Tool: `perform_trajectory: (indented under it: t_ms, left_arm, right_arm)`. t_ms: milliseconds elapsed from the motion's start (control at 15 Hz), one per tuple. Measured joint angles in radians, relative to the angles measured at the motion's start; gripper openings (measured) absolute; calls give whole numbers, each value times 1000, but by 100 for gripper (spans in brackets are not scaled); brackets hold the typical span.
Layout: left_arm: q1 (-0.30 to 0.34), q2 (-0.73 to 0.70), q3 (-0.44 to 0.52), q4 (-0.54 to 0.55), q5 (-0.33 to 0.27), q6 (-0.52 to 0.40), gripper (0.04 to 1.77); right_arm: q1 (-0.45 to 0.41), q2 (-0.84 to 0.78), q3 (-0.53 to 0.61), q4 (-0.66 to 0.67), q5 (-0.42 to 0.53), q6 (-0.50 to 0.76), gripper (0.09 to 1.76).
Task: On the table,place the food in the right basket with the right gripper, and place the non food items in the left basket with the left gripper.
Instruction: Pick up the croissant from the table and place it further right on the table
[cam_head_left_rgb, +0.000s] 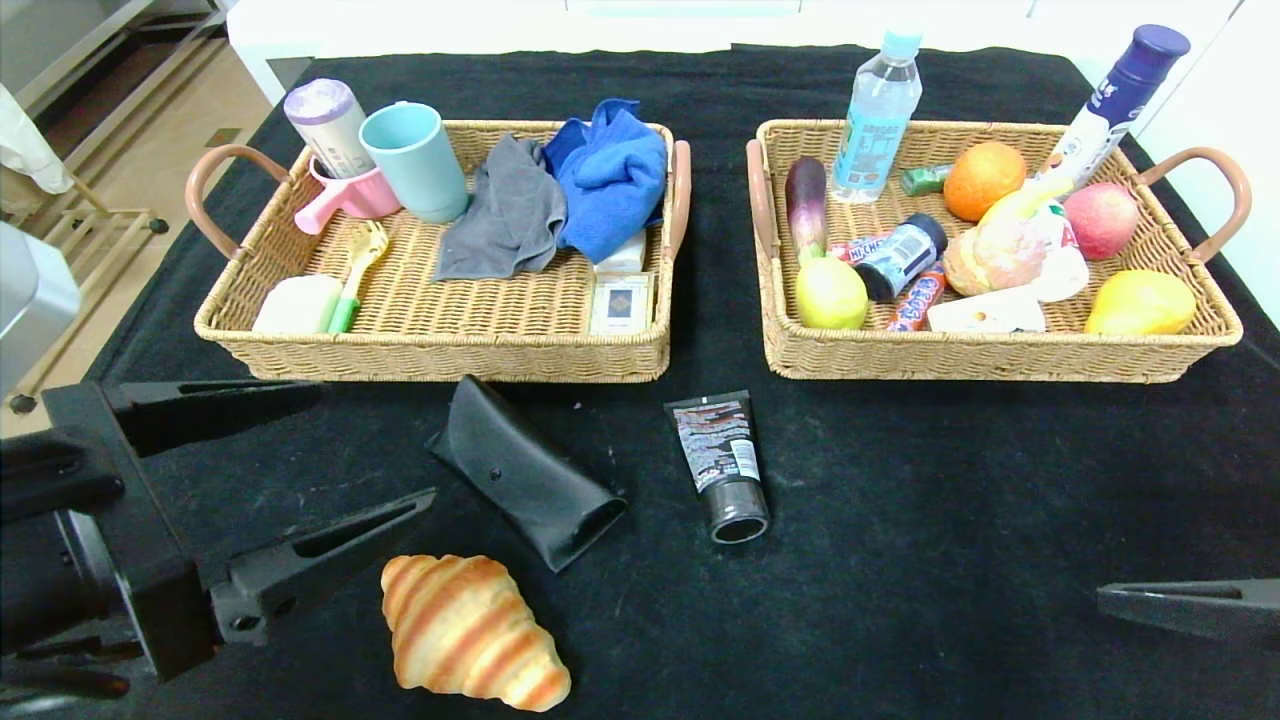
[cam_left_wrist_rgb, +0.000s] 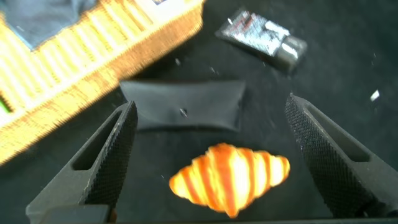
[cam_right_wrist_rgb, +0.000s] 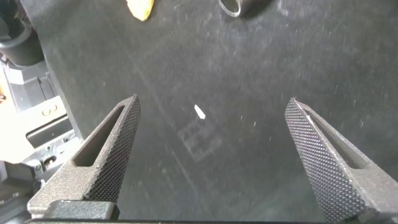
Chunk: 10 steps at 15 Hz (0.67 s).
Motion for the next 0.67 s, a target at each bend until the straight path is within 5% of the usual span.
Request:
perform_trajectory:
  t_ms: [400, 667]
  left_arm:
    - [-1, 38, -93, 87, 63, 17, 172]
    - [-12, 56, -184, 392, 95, -25, 172]
  right_arm:
    - [-5, -47, 79, -66, 0, 5, 170]
    - [-5, -65, 87, -70, -2, 6, 170]
